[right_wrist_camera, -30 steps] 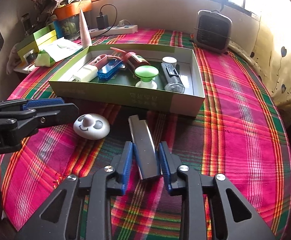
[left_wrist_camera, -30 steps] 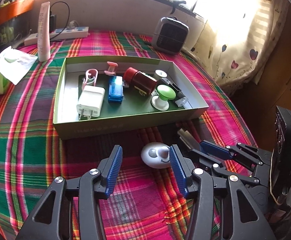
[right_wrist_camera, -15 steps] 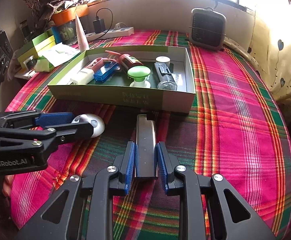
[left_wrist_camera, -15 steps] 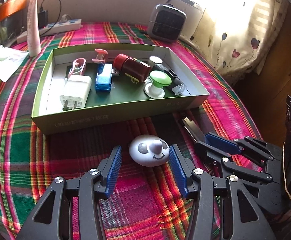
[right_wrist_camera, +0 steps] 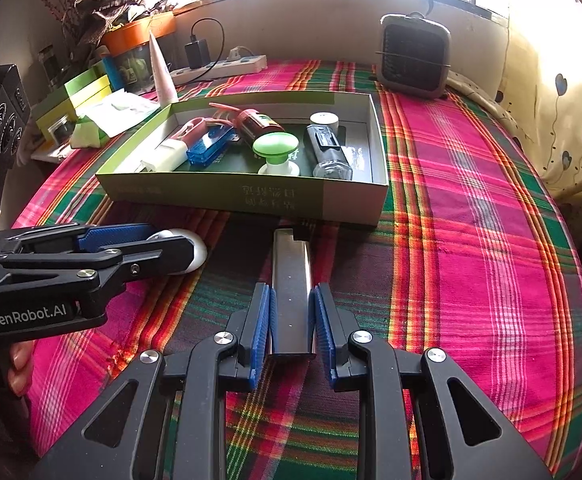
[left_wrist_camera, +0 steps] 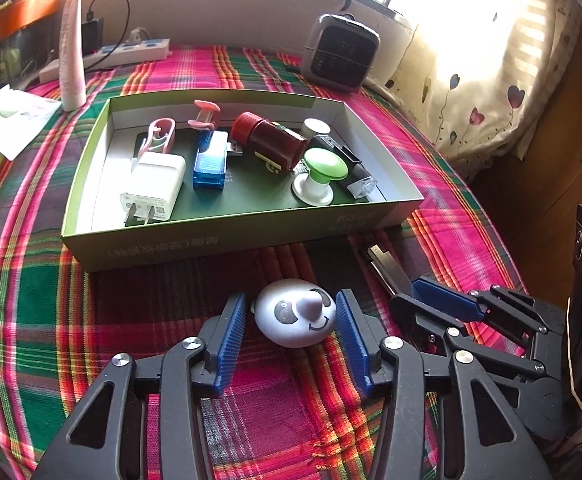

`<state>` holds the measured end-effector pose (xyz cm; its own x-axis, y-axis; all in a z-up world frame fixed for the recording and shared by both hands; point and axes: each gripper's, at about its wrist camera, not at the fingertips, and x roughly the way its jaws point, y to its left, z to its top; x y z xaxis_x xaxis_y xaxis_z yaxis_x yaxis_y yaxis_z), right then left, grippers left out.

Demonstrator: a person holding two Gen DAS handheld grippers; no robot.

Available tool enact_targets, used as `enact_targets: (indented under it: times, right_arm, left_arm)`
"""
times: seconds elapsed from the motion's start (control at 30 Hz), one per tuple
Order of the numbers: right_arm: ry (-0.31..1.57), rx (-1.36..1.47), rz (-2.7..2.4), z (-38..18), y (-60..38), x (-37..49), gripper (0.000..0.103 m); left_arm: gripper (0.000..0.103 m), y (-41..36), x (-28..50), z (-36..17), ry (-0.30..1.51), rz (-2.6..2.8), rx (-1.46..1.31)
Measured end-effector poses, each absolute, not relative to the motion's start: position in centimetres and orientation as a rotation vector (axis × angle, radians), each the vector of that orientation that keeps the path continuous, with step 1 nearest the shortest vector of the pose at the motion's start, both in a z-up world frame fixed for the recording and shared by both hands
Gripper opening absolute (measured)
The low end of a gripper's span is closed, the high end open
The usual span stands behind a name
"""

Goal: Organize rigid objects
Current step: 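Grasp the white round face object with the left gripper while the right grasps the dark grey device, then carry the white face object with the left gripper into the box while the right carries the grey device there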

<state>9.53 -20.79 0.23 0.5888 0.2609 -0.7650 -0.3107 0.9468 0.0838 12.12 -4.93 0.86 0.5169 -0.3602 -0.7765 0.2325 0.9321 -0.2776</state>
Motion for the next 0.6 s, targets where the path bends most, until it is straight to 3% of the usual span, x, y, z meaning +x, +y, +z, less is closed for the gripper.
enact_targets:
  times: [0.13, 0.23, 0.6]
  right_arm:
    - [0.880, -0.063, 0.333, 0.23, -20.75, 9.53, 0.024]
    - [0.880, -0.060, 0.332, 0.22, -20.78, 9.52, 0.024]
    - [0.875, -0.059, 0.332, 0.26, -20.82, 9.45, 0.024]
  left_arm:
    - [0.042, -4.72, 12.08, 0.87, 0.961, -0.355, -0.158]
    - [0.035, -4.53, 11.96, 1.11, 0.946, -0.351, -0.165]
    - [0.035, -4.41, 11.77, 1.23, 0.933, -0.340, -0.159]
